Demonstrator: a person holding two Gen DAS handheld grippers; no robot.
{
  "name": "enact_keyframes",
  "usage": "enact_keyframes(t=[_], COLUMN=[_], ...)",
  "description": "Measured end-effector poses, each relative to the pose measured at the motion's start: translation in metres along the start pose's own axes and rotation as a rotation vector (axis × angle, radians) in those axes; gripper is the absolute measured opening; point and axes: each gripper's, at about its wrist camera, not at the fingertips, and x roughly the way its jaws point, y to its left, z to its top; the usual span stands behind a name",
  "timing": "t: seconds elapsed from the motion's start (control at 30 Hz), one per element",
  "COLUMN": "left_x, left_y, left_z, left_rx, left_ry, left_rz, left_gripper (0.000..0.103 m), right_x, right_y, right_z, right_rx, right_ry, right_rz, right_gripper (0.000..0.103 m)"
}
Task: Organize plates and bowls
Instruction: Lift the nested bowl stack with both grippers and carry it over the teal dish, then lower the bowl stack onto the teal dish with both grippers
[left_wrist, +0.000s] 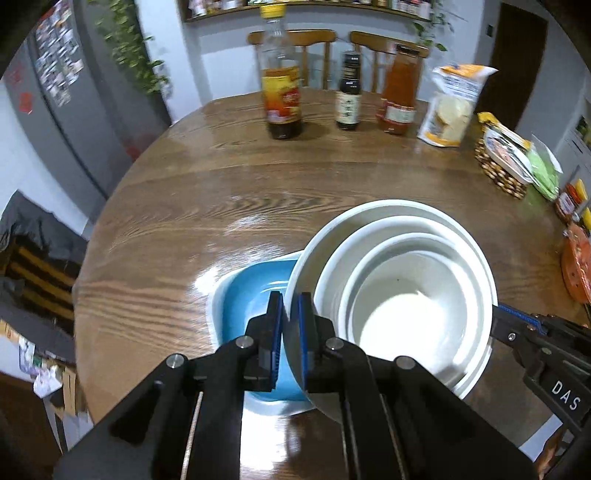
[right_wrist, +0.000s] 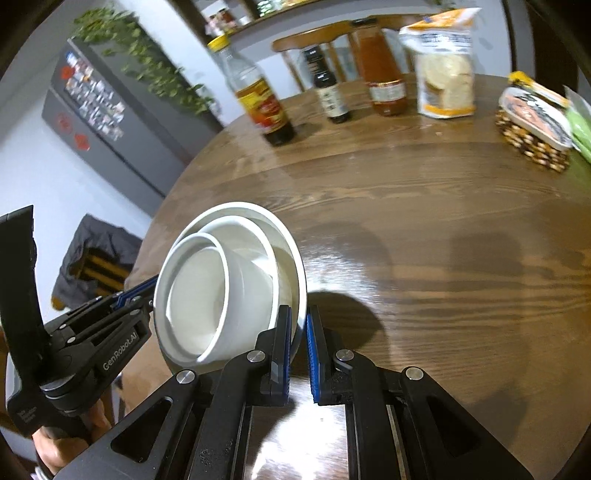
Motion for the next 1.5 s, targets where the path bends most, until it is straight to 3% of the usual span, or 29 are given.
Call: enact_keyframes(t=[0.3, 0.67, 1.5], left_x=[0.01, 0.037, 0.062], left_y=[0.039, 0.058, 0.058], left_z=[-0.004, -0.004, 0.027], left_rx=[-0.086, -0.111, -0.081], left_ry=[0.036, 0.103, 0.093], left_rz=[0.063, 0.072, 0.073], left_gripper=[0.004, 0.004, 0.004], right_x=[0.036, 0.063, 0.079], right_y=[0.028, 0.027, 0.02], right_z=[0.008, 0.011, 0.044], right_rx=[-0.051, -0.024, 0.03], right_ry=[0.072, 0.129, 0.087], right_rz=[0.03, 0.016, -0.005], right_gripper=[0.013, 0.013, 0.013])
